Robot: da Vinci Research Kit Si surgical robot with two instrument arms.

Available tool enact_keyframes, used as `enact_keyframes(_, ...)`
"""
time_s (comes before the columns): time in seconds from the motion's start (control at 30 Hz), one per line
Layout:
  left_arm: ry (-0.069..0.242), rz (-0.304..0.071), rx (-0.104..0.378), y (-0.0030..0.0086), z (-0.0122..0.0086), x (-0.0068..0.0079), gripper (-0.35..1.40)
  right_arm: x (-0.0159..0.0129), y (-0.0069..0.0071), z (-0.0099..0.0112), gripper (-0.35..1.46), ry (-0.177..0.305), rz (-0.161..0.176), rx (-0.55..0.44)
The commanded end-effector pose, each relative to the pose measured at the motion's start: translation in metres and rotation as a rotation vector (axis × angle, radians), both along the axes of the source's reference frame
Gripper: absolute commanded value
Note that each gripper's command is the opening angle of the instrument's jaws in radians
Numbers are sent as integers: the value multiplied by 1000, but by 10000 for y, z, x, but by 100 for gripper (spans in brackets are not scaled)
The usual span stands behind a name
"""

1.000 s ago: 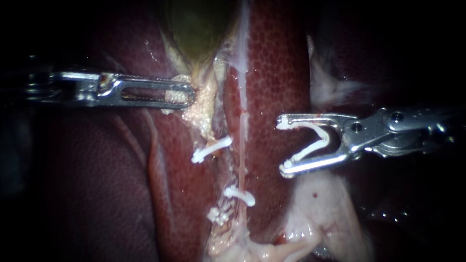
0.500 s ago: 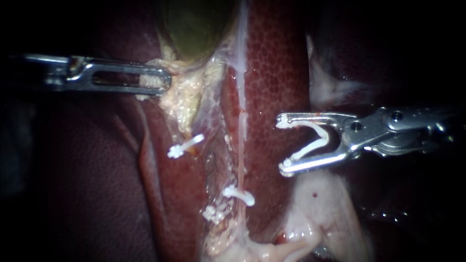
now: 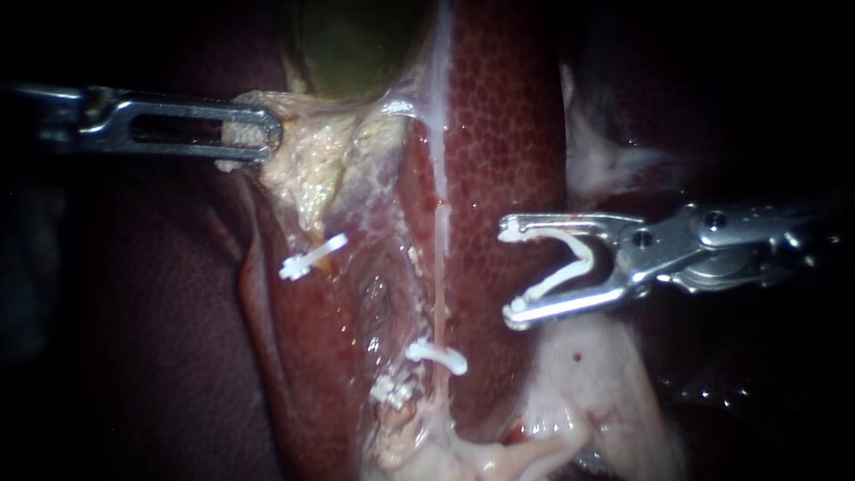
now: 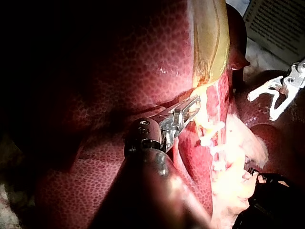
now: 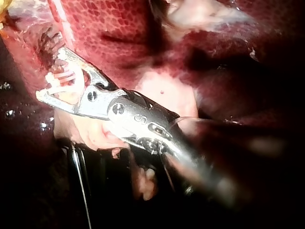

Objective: Clipping second clip right tube

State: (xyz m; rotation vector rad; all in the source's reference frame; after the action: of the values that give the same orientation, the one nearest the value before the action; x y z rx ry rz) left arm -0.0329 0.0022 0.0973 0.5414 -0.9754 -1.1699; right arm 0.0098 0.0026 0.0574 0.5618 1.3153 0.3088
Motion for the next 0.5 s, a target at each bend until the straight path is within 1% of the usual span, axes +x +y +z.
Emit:
enact_keyframes(0.03,0,0,0,0,1,0,-35,2,-3,9,60,0,-5,4)
enact_keyframes(0.07,0,0,0,0,1,0,-35,5,-8,19,60,4,-7,12)
enact_keyframes(0.13,0,0,0,0,1,0,-35,10,-14,35,60,-8,-9,26)
enact_keyframes(0.2,0,0,0,0,1,0,-35,16,-23,54,60,-28,-21,37)
enact_keyframes(0.27,0,0,0,0,0,0,-35,21,-31,74,60,-51,-21,59)
enact_keyframes(0.33,0,1,0,0,0,1,-35,25,-37,90,60,-67,-26,67)
enact_keyframes(0.4,0,1,0,0,0,1,-35,29,-42,107,60,-86,-25,85)
enact_keyframes(0.5,0,1,0,-1,0,1,-35,34,-49,127,60,-109,-23,107)
